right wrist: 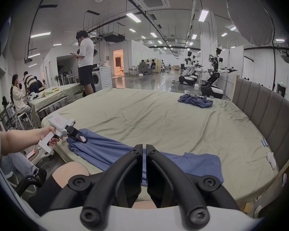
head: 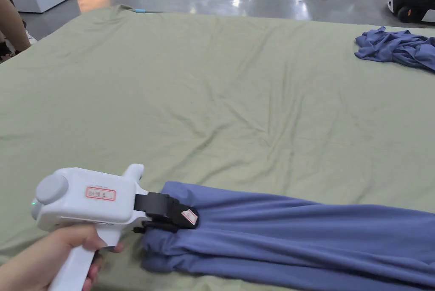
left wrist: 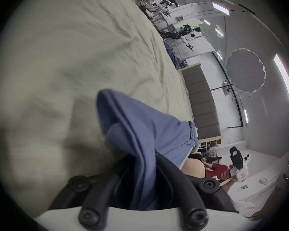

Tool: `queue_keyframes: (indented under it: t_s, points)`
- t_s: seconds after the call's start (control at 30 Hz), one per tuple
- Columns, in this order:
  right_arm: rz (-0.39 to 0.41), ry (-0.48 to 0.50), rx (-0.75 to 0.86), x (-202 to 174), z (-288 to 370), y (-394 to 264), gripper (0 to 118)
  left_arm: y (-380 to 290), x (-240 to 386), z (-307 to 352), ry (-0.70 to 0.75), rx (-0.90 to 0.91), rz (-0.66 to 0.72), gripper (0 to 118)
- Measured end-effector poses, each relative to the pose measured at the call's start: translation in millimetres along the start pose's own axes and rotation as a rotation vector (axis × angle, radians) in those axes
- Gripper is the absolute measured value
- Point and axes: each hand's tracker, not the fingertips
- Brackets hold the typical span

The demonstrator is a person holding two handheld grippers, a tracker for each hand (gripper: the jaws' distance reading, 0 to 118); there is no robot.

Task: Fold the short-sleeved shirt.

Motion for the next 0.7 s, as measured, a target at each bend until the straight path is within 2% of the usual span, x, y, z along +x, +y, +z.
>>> queue_keyframes:
  t_s: [0.27, 0.4, 0.5, 0.63, 0.7]
  points:
    - [0.030, 0.025, 0.044, 3.1, 13.7, -3.9, 6, 8.5, 24.0, 92.0, 0.323, 0.008, -0.047, 3]
    - [0.021, 0.046, 0.063, 0.9, 12.2, -6.1, 6, 11.1, 64.5, 116.5, 0.371, -0.002, -0.024, 3]
    - [0.035, 0.058, 0.072, 0.0, 9.5, -12.2, 6, 12.1, 124.8, 100.5, 0.400, 0.009, 0.002, 3]
    - [0.013, 0.118, 0.082, 1.7, 13.2, -24.7, 6, 9.4, 205.7, 27.0, 0.440, -0.065, -0.181, 3]
    - [0.012, 0.132, 0.094, 2.9, 22.3, -30.6, 6, 6.3, 221.9, -20.6, 0.442, -0.113, -0.201, 3]
